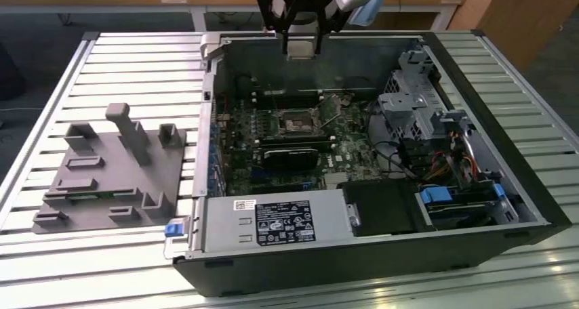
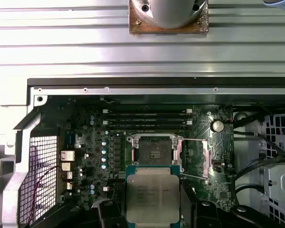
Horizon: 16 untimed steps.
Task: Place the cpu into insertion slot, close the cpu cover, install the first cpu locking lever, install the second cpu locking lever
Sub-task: 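Place the cpu into insertion slot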
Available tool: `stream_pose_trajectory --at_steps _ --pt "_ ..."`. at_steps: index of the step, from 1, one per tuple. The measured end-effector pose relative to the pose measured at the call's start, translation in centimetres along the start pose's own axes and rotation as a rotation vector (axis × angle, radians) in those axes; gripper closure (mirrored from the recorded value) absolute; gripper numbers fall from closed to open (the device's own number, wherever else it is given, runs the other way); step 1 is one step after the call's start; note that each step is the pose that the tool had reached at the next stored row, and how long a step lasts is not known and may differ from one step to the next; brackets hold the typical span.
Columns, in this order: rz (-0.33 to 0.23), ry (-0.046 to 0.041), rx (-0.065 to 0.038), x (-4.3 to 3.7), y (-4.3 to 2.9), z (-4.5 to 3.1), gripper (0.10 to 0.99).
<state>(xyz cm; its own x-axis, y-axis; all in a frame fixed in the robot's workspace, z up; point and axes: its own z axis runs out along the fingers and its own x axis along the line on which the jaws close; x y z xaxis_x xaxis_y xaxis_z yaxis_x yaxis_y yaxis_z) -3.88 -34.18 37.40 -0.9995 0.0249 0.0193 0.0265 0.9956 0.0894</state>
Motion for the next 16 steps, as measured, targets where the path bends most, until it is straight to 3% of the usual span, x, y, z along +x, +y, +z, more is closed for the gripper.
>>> stream_pose_trajectory --at_steps 16 --pt "0.054 -0.0048 -0.001 0.00 0.00 0.01 0.545"
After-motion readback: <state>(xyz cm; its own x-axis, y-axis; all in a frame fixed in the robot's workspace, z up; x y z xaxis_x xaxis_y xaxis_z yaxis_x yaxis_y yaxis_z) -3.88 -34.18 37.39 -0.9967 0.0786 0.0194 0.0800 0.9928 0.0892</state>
